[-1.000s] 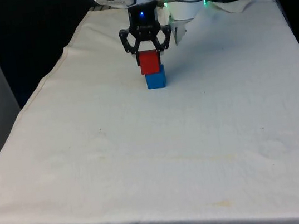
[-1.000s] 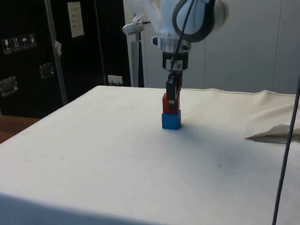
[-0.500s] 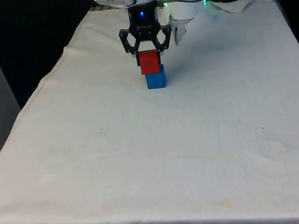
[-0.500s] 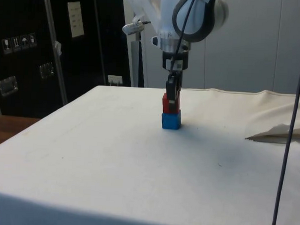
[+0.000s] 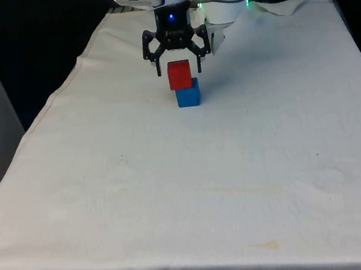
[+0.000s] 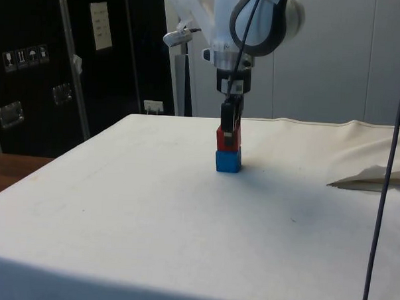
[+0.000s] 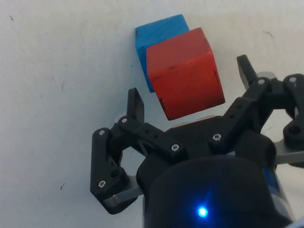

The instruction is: Stack the two cubes.

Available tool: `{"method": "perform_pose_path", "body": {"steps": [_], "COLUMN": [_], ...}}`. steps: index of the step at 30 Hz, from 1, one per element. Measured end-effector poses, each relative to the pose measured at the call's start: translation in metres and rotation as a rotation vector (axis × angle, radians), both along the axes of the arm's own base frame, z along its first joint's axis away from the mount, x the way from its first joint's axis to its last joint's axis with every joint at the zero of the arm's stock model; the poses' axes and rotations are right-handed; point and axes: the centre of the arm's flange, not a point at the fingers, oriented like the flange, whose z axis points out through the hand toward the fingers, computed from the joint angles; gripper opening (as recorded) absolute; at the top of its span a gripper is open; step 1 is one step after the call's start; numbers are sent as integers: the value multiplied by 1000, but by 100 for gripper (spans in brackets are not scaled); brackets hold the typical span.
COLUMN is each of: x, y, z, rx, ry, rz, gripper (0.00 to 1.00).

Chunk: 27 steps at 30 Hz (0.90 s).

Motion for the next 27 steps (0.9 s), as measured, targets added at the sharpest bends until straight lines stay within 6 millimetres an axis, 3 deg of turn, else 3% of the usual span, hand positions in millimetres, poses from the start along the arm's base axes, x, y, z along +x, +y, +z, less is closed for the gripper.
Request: {"method": "perform_pose_path", "body": {"steps": [5, 27], "x": [1, 2], "y": [-1, -1], "z": [2, 52], "rx": [0, 33], "ry": [-4, -32], "rz": [-2, -25], "gripper": [100, 100]}}
